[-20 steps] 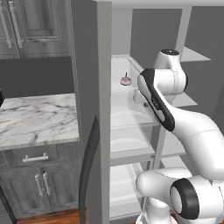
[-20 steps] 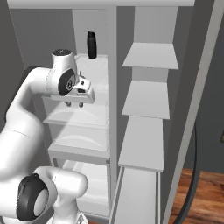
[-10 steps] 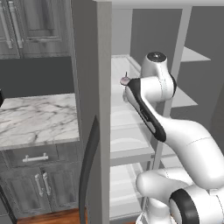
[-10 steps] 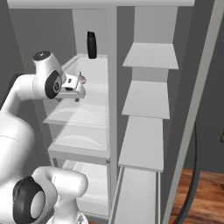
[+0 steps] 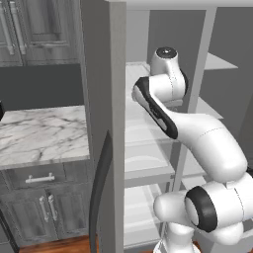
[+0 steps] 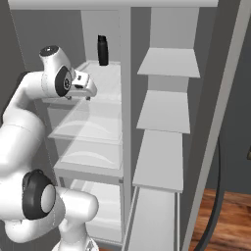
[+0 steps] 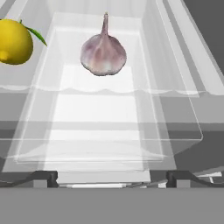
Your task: Take the garlic and lemon from the fridge shelf and place them in the freezer drawer to begin freezing them.
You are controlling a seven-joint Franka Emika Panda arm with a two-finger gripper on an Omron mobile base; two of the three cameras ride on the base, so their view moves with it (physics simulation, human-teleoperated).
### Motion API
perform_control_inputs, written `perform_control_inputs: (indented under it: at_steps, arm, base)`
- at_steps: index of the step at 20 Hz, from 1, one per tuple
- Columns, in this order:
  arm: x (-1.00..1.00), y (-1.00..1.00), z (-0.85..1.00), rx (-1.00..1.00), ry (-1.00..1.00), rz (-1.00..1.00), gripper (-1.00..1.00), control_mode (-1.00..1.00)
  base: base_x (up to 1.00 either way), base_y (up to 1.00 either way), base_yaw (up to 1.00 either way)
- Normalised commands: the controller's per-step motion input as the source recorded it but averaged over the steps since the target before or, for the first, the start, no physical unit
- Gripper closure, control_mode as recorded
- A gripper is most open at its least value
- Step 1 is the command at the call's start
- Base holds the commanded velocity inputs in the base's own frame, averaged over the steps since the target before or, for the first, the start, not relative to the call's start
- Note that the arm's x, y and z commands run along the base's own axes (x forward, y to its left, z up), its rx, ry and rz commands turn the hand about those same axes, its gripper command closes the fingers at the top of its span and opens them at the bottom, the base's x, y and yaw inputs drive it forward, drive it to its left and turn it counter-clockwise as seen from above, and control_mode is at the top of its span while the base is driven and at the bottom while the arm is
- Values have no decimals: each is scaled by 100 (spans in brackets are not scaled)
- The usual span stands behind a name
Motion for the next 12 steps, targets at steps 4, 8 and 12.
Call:
perform_control_inputs:
  at_steps: [4, 8, 12]
  arm:
    - [32, -9, 1, 0, 0, 0, -100, -100]
    - [50, -1, 0, 0, 1, 0, -100, -100]
    - [48, 0, 0, 0, 0, 0, -100, -100]
  base:
    - [0, 0, 0]
    - [0, 0, 0]
    - [0, 0, 0]
